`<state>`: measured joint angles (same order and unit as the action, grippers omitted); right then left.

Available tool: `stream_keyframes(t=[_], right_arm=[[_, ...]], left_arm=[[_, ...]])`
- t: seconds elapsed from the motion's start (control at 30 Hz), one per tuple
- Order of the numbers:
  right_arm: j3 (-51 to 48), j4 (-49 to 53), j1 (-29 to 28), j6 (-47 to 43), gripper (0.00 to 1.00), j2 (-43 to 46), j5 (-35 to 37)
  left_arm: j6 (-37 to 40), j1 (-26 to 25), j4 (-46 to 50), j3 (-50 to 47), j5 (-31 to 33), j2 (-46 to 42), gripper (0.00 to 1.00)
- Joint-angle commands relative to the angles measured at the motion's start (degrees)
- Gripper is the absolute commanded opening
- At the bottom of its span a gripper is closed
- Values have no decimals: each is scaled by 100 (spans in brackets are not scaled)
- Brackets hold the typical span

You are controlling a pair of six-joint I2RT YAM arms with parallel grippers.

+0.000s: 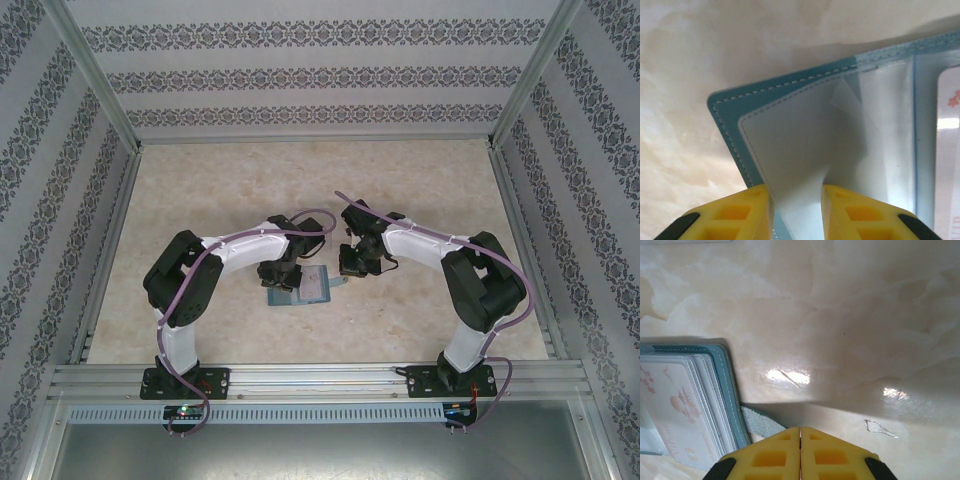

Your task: Take the credit cards out of the card holder

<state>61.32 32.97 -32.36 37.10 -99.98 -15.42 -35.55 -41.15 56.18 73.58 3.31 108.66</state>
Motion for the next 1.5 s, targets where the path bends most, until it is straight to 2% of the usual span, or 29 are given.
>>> stream_keyframes(t=[0.0, 0.37, 0.57, 0.67, 0.83, 0.93, 1.0, 1.13, 1.33, 1.47], right_arm=[[-100, 132, 32, -65, 8, 190, 160], [-83, 133, -23, -7, 8, 258, 124], [-122, -47, -110, 147, 8, 323, -22], [-96, -72, -166, 202, 8, 298, -42], [-109, -72, -235, 235, 8, 295, -66], [-154, -43, -230, 238, 8, 345, -26], [-159, 37, -237, 242, 12, 404, 119], [-90, 230, -260, 234, 19, 535, 362], [59, 291, -314, 305, 21, 780, 410], [98, -48, -404, 491, 20, 858, 18]], left_arm=[[49, 67, 329, 7, 359, -22, 32], [168, 195, 457, -19, 572, -283, 28], [224, 214, 122, -13, 517, -853, 28], [216, 212, -52, 42, 237, -1014, 28], [104, 221, -639, -53, -676, -1126, 27], [-14, 230, -1208, -242, -1317, -1111, 25], [-127, 229, -1719, -495, -1619, -1185, 24], [-395, 332, -2505, -999, -1941, -1367, 21], [-622, 601, -3075, -1490, -2221, -1539, 19], [-761, 805, -3391, -1767, -2488, -1622, 18]])
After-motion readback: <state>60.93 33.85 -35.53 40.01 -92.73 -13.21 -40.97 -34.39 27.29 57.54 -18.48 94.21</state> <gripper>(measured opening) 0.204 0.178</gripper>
